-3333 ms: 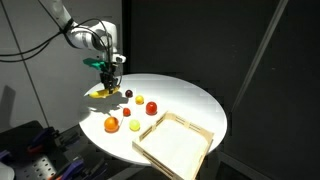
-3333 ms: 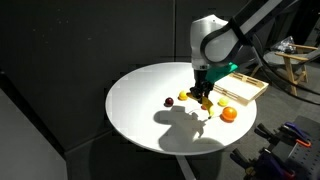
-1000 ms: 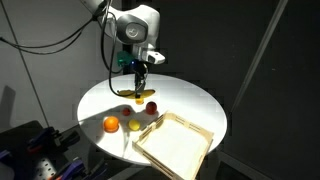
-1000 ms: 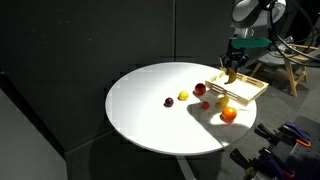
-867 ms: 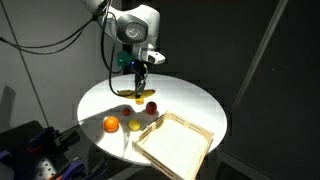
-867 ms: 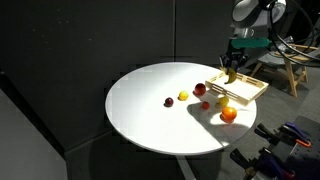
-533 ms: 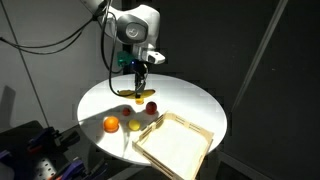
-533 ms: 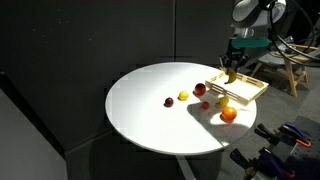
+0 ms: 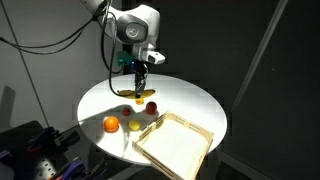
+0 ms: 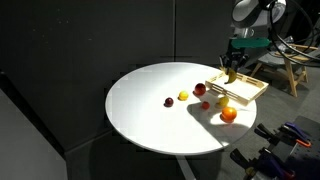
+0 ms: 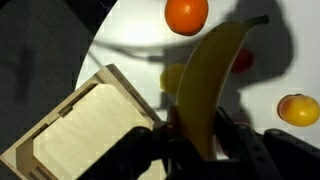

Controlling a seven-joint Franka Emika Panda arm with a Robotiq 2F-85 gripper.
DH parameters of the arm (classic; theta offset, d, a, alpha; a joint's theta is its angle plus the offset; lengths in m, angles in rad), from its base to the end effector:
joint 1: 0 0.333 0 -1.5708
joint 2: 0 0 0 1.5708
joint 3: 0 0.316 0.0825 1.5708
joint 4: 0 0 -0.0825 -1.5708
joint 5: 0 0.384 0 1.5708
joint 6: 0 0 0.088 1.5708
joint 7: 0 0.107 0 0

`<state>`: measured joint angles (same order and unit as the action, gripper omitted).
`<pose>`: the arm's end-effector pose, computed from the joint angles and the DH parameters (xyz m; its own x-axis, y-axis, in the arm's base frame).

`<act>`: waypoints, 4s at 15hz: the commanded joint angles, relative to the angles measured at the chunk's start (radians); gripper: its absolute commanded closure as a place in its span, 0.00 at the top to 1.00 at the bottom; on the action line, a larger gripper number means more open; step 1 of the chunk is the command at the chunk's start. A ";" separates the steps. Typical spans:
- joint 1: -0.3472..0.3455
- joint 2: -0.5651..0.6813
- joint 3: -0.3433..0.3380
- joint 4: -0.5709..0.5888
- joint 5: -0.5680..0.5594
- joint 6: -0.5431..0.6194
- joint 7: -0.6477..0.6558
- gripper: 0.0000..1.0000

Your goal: Place the toy banana on the tray

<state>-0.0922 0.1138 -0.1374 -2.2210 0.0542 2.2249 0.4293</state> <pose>0.5146 -0.1183 0.3161 0.7632 -0.6370 -0.1087 -0.6386 -0.7692 0.0238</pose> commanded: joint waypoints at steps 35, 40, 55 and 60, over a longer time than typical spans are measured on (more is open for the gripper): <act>-0.131 0.305 -0.090 0.420 0.071 -0.056 -0.025 0.15; -0.144 0.347 -0.102 0.421 0.063 -0.039 -0.023 0.15; -0.172 0.433 -0.126 0.421 0.058 -0.010 -0.039 0.15; -0.172 0.436 -0.128 0.423 0.058 -0.008 -0.038 0.43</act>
<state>-0.2548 0.5396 -0.2646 -1.8256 0.0982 2.2191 0.4171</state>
